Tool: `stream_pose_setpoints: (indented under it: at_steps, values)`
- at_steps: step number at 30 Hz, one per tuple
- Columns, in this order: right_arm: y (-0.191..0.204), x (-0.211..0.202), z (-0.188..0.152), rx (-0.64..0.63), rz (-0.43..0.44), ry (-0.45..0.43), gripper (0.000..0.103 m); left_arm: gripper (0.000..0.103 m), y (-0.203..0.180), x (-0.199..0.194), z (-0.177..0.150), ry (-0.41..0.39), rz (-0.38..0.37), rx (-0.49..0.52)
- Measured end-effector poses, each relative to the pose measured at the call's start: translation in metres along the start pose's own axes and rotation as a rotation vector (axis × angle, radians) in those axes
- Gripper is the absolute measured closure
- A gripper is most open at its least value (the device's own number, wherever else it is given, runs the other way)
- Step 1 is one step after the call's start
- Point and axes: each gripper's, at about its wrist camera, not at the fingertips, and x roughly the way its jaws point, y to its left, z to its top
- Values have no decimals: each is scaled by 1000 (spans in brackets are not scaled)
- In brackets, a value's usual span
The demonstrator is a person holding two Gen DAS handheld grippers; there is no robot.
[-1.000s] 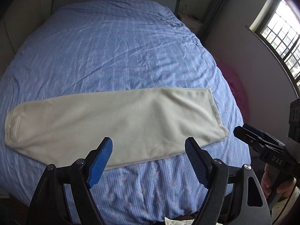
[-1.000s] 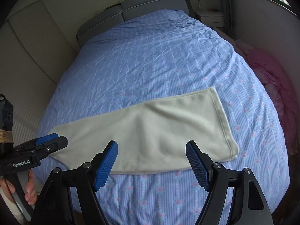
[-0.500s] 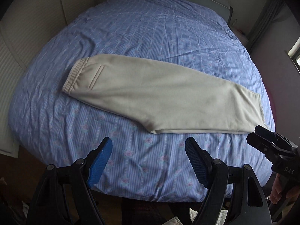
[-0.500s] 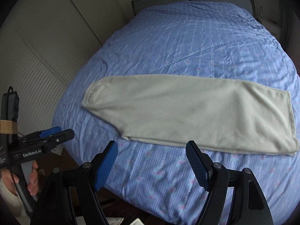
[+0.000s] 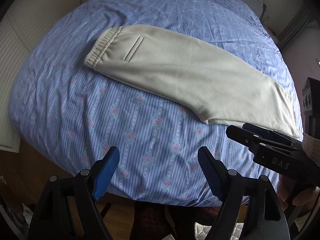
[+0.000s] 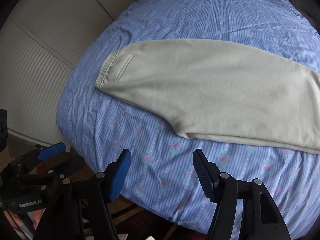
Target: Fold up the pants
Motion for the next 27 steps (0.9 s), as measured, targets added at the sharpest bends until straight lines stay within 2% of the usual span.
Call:
stream_pose_setpoints:
  at_steps: [4, 8, 14, 19, 23, 25, 26, 27]
  values:
    - [-5, 49, 5, -28, -1, 77, 50, 23, 6, 19, -8, 14, -2, -80]
    - [-14, 86, 9, -63, -23, 125, 52, 23, 9, 30, -16, 17, 4, -166]
    - [-22, 114, 17, -100, -13, 175, 58, 23, 11, 29, -30, 7, 27, -271]
    - [-19, 113, 26, -155, -17, 142, 60, 23, 7, 25, -34, 6, 51, -312]
    - [-15, 119, 36, -216, -63, 103, 61, 23, 1, 24, -35, 13, 70, -322]
    - [-17, 129, 39, -216, -89, 116, 78, 23, -1, 21, -36, 12, 77, -322]
    - [-20, 132, 41, -199, -87, 127, 81, 23, -3, 20, -36, 9, 84, -320]
    - [-21, 133, 42, -180, -73, 140, 89, 23, -4, 17, -37, 5, 91, -319]
